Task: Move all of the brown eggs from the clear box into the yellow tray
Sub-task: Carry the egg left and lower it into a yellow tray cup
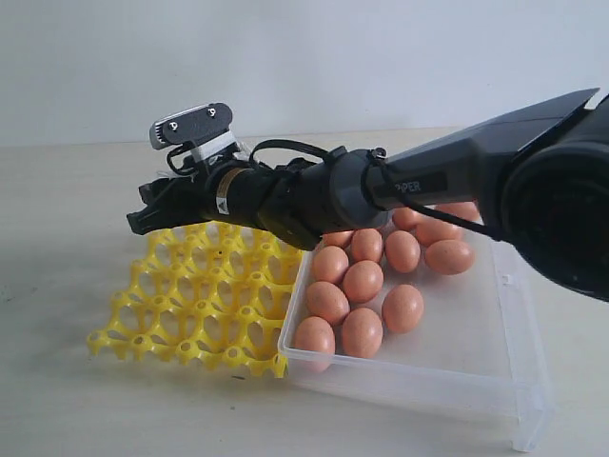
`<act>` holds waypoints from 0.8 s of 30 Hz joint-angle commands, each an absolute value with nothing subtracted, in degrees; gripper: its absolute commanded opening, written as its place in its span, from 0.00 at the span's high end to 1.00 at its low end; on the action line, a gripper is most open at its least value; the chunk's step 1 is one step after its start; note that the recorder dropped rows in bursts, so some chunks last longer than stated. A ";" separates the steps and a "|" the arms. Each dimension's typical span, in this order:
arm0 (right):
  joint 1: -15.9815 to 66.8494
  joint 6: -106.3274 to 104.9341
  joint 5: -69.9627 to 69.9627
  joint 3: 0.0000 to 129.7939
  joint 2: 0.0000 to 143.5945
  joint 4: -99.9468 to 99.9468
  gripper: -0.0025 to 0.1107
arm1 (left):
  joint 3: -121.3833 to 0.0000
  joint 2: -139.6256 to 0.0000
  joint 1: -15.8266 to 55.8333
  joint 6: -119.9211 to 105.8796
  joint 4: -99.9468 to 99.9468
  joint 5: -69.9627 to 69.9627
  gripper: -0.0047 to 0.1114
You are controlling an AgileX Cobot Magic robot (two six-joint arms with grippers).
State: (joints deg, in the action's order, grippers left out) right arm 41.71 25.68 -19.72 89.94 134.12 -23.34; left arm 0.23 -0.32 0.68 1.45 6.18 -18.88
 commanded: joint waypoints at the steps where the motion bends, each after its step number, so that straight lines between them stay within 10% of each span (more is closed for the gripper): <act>1: 40.97 25.55 -19.40 92.28 135.78 -23.99 0.92 | 0.00 0.00 0.61 1.70 5.80 -18.09 0.96; 10: 40.05 23.72 -19.16 93.73 138.03 -24.37 0.91 | 0.00 0.00 0.61 1.70 5.80 -18.09 0.96; 17: 40.05 23.04 -19.75 93.73 138.02 -24.59 0.56 | 0.00 0.00 0.61 1.70 5.80 -18.09 0.96; 24: 40.05 22.99 -19.86 93.73 138.02 -24.59 0.51 | 0.00 0.00 0.61 1.70 5.80 -18.09 0.96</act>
